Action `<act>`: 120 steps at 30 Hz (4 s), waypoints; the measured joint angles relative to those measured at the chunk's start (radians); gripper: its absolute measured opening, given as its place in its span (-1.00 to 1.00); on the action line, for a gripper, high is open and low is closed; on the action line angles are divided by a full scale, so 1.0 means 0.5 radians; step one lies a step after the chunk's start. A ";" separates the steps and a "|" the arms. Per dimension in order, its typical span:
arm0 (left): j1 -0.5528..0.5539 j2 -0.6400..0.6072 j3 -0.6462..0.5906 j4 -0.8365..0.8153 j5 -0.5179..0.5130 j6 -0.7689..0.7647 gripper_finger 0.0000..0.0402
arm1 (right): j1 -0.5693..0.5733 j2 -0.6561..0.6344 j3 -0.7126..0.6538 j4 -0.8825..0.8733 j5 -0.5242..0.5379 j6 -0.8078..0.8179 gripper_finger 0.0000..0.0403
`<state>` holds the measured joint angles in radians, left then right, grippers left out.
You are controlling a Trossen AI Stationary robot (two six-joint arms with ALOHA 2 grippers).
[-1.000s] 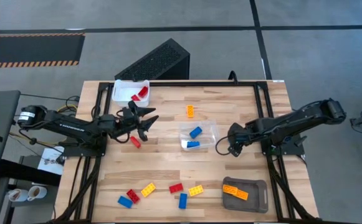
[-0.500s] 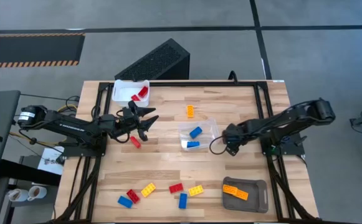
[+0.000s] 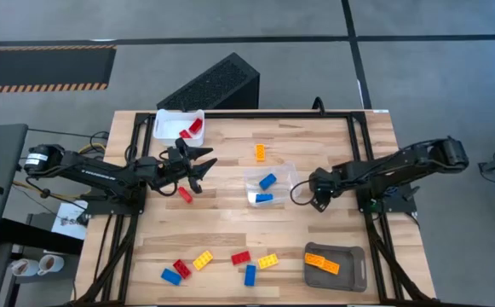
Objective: Sort & place blocks by color
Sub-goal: Put the blue game piece into the transparent bin, then put the yellow game piece into the black bin
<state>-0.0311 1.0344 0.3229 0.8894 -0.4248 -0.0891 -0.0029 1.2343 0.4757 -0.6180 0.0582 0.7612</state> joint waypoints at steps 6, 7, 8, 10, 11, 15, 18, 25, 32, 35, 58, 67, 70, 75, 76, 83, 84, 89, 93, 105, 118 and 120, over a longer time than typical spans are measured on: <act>0.000 0.000 0.000 -0.010 0.000 -0.002 -0.14 | 0.008 -0.243 -0.034 -0.188 0.183 0.096 -0.41; 0.000 0.000 0.000 -0.019 -0.003 -0.003 -0.14 | 0.007 -0.290 -0.034 -0.233 0.231 0.119 -0.43; 0.000 0.000 0.000 -0.029 -0.006 -0.003 -0.14 | 0.007 -0.337 -0.034 -0.272 0.263 0.135 -0.43; 0.000 0.000 0.000 -0.032 -0.007 -0.004 -0.14 | 0.005 -0.447 -0.033 -0.318 0.287 0.162 -0.43; 0.000 0.000 0.000 -0.033 -0.014 -0.004 -0.14 | 0.007 -0.501 -0.026 -0.314 0.291 0.174 -0.43; 0.006 0.000 0.000 -0.035 -0.023 -0.003 -0.14 | 0.050 -0.697 -0.011 -0.070 0.381 0.092 -0.43; 0.023 0.000 0.000 -0.041 -0.020 -0.004 -0.14 | 0.115 -0.771 -0.010 0.332 0.538 -0.071 -0.39; 0.031 0.000 0.000 -0.047 -0.018 -0.006 -0.14 | 0.206 -0.702 -0.007 1.343 0.520 -0.596 -0.27; 0.031 0.000 0.000 -0.048 -0.017 0.015 -0.14 | 0.286 -0.593 -0.043 2.085 0.402 -0.992 -0.31; 0.031 0.000 0.000 -0.048 -0.013 0.017 -0.14 | 0.202 -0.502 -0.118 2.118 0.394 -0.921 -0.28; 0.031 0.000 0.000 -0.048 -0.051 0.012 -0.14 | -0.019 0.061 -0.293 2.182 0.236 -0.555 0.02; 0.031 0.000 0.000 -0.053 -0.053 0.012 -0.14 | -0.021 0.016 -0.269 2.181 0.200 -0.476 0.15; 0.031 0.000 0.000 -0.053 -0.053 0.012 -0.14 | -0.021 -0.017 -0.223 2.188 0.200 -0.488 0.15; 0.031 0.000 0.000 -0.053 -0.053 0.012 -0.14 | -0.019 -0.040 -0.165 2.188 0.200 -0.577 0.13; 0.030 0.000 0.000 -0.055 -0.053 0.012 -0.14 | -0.014 -0.040 -0.157 2.190 0.201 -0.589 0.12; 0.030 0.000 0.000 -0.034 0.150 0.033 -0.14 | 0.032 -0.039 -0.147 2.214 0.204 -0.597 0.07; 0.030 0.000 0.001 -0.029 0.178 0.035 -0.14 | 0.046 -0.039 -0.147 2.240 0.204 -0.599 0.07; 0.031 0.000 0.008 -0.029 0.193 0.035 -0.14 | 0.127 -0.039 -0.146 2.390 0.201 -0.650 0.07; 0.030 0.000 0.008 -0.034 0.192 0.035 -0.14 | 0.224 -0.039 -0.064 2.404 0.201 -0.708 0.07; 0.030 0.000 0.008 -0.045 0.184 0.034 -0.14 | 0.511 -0.037 0.372 1.796 0.306 -0.843 0.06; 0.030 0.000 0.009 -0.054 0.176 -0.070 -0.14 | 1.082 0.285 0.692 1.712 0.410 -1.172 0.06; 0.030 0.000 0.009 -0.057 0.177 -0.076 -0.13 | 1.086 0.408 0.750 1.689 0.408 -1.173 0.06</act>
<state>-0.0162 1.0344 0.3275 0.8608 -0.3363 -0.1272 0.5399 1.4384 0.8508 0.2268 0.2623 0.1748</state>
